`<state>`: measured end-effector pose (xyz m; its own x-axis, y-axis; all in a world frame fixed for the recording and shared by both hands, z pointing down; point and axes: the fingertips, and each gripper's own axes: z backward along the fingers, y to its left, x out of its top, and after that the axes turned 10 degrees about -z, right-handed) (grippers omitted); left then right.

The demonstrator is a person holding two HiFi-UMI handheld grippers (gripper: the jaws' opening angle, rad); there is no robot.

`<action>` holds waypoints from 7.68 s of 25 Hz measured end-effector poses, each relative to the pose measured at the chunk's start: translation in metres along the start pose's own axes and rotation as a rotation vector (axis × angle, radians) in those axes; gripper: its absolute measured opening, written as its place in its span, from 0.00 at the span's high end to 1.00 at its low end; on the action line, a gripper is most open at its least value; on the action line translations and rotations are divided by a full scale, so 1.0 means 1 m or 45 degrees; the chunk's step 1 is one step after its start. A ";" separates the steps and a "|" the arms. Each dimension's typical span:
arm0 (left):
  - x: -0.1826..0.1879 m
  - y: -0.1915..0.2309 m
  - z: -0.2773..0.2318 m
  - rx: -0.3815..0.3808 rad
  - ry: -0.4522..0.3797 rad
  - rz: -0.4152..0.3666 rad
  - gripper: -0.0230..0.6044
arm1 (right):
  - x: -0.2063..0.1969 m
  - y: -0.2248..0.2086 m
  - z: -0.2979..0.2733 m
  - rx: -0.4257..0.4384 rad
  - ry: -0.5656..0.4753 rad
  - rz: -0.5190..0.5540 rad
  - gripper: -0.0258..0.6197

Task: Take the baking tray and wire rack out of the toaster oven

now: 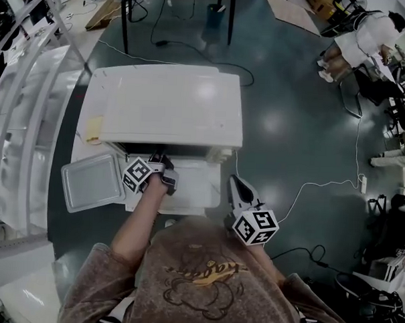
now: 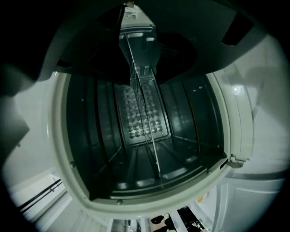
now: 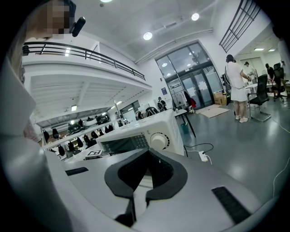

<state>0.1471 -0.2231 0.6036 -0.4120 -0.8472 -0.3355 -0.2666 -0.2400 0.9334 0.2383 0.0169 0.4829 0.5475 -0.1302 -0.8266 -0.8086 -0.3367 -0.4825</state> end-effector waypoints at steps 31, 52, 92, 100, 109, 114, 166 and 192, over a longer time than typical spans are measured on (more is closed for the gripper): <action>-0.013 -0.013 0.033 -0.087 -0.112 0.110 0.96 | 0.003 -0.011 0.007 0.035 0.026 0.014 0.96; -0.057 -0.023 0.140 -0.117 -0.168 0.230 0.96 | -0.008 0.007 -0.004 0.200 0.101 0.095 0.96; 0.039 0.014 0.346 0.057 -0.768 0.205 0.96 | -0.089 0.149 -0.043 0.664 0.410 0.206 0.96; 0.073 0.058 0.355 0.161 -0.843 0.181 0.96 | -0.098 0.162 -0.057 0.685 0.432 0.215 0.96; 0.102 0.108 0.341 0.259 -0.853 0.197 0.96 | -0.098 0.168 -0.071 0.656 0.441 0.217 0.96; 0.115 0.134 0.329 0.294 -0.884 0.237 0.96 | -0.096 0.169 -0.083 0.639 0.445 0.223 0.96; 0.075 0.208 0.308 0.762 -0.516 0.338 0.70 | -0.097 0.148 -0.090 0.547 0.499 0.210 0.96; 0.150 0.002 0.314 0.629 -0.419 -0.651 0.66 | -0.089 0.171 -0.078 0.700 0.439 0.216 0.96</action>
<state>-0.1887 -0.2021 0.5152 -0.3503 -0.4856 -0.8009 -0.8178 -0.2583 0.5143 0.0678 -0.1021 0.4967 0.3669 -0.4605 -0.8083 -0.8317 0.2268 -0.5068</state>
